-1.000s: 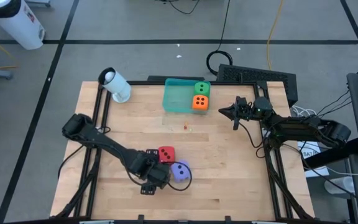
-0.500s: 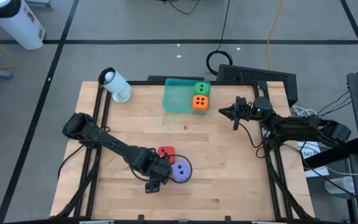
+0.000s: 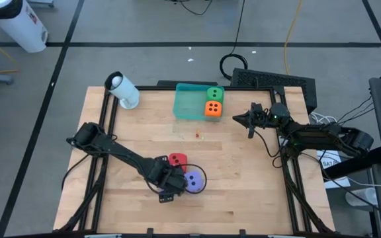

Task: Pick & Place Dice
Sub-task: Put the left large violet die into the blue bin

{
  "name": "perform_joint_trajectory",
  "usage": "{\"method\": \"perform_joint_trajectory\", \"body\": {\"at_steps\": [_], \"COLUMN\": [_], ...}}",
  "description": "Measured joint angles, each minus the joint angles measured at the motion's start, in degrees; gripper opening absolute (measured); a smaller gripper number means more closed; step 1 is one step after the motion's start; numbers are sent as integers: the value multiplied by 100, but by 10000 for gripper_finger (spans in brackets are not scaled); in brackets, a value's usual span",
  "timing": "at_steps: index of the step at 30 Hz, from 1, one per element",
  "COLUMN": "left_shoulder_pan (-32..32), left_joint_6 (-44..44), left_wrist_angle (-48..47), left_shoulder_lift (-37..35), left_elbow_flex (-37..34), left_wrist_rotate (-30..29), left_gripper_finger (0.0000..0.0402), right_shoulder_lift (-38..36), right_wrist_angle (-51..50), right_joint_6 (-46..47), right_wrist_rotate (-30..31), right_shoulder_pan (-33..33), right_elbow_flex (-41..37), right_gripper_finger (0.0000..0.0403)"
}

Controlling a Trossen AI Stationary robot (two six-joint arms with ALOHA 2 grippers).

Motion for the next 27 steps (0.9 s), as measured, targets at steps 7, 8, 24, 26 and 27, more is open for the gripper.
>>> {"method": "perform_joint_trajectory", "body": {"at_steps": [7, 8, 24, 26, 27], "left_shoulder_pan": [-27, -41, -181, -183, -195], "left_joint_6": [170, 154, -67, 228, 411], "left_wrist_angle": [52, 31, -11, -13, -13], "left_shoulder_lift": [-16, -38, -88, -90, -90], "left_elbow_flex": [20, 39, 536, 538, 538], "left_wrist_rotate": [274, 219, -6, -6, -14], "left_gripper_finger": [397, 397, 397, 397, 397], "right_shoulder_lift": [0, 0, -2, -2, -1], "right_wrist_angle": [0, 0, -15, -42, -54], "right_joint_6": [0, 0, 1, 2, 1], "right_wrist_rotate": [0, 0, -2, -2, -2], "right_shoulder_pan": [0, 0, -1, -1, 0], "right_elbow_flex": [0, 0, 0, 0, 0], "right_gripper_finger": [0, 0, 0, 0, 0]}}
